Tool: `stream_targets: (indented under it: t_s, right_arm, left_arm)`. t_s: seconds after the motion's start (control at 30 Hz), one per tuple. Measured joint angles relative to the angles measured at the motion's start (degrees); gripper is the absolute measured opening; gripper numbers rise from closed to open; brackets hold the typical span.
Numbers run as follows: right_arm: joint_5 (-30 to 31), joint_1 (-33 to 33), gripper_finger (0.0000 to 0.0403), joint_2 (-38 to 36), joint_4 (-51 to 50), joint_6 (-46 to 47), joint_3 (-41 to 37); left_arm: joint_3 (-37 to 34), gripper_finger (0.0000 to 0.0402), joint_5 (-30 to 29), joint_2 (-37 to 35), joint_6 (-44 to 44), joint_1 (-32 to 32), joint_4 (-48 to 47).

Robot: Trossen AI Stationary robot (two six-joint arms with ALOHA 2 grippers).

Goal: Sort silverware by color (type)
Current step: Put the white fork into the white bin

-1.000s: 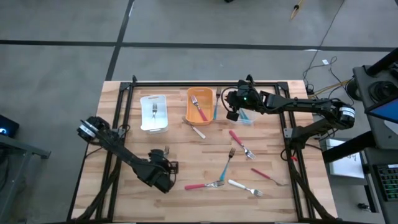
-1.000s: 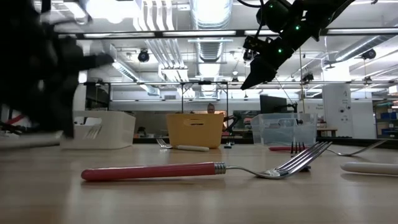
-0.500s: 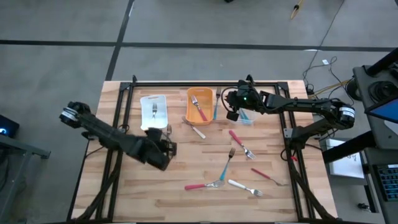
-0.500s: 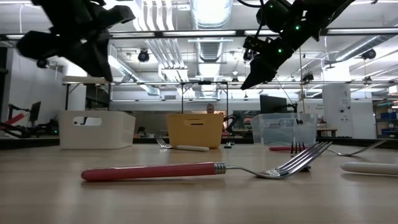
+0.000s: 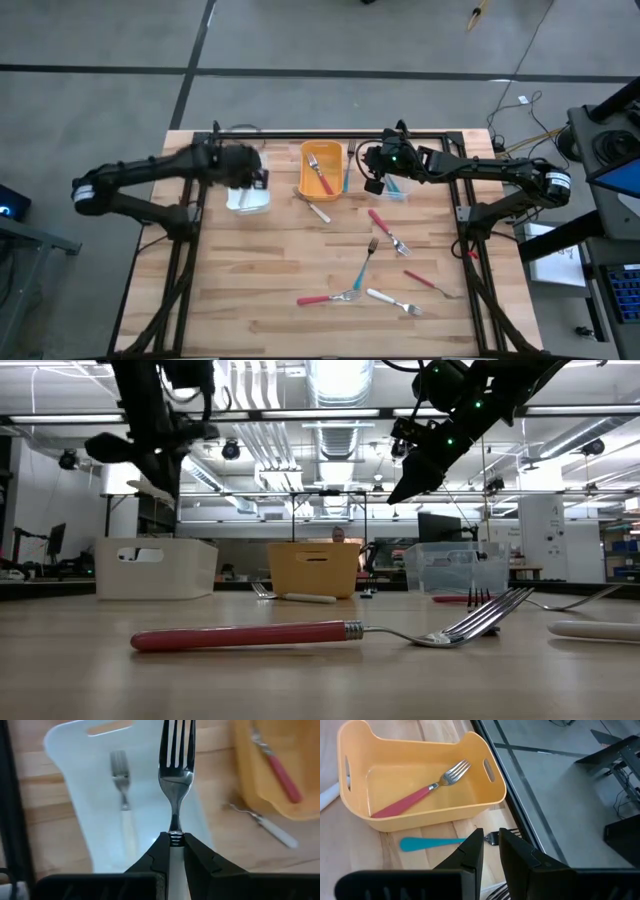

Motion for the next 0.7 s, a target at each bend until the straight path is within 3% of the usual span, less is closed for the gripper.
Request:
stream_targets:
  t_s: [0.13, 0.27, 0.7]
  right_arm:
    - [0.0, 0.0, 0.0052, 0.0, 0.0, -0.4, 0.0]
    - [0.0, 0.0, 0.0052, 0.0, 0.0, -0.6, 0.0]
    - [0.0, 0.0, 0.0052, 0.0, 0.0, -1.1, 0.0]
  left_arm:
    - [-1.5, 0.0016, 5.9, 0.9, 7.5, 9.7, 0.3]
    - [-2.4, 0.0016, 8.9, 3.0, 12.3, 15.0, 0.0]
    - [-2.6, 0.0017, 11.4, 14.7, 19.5, 17.0, 1.1]
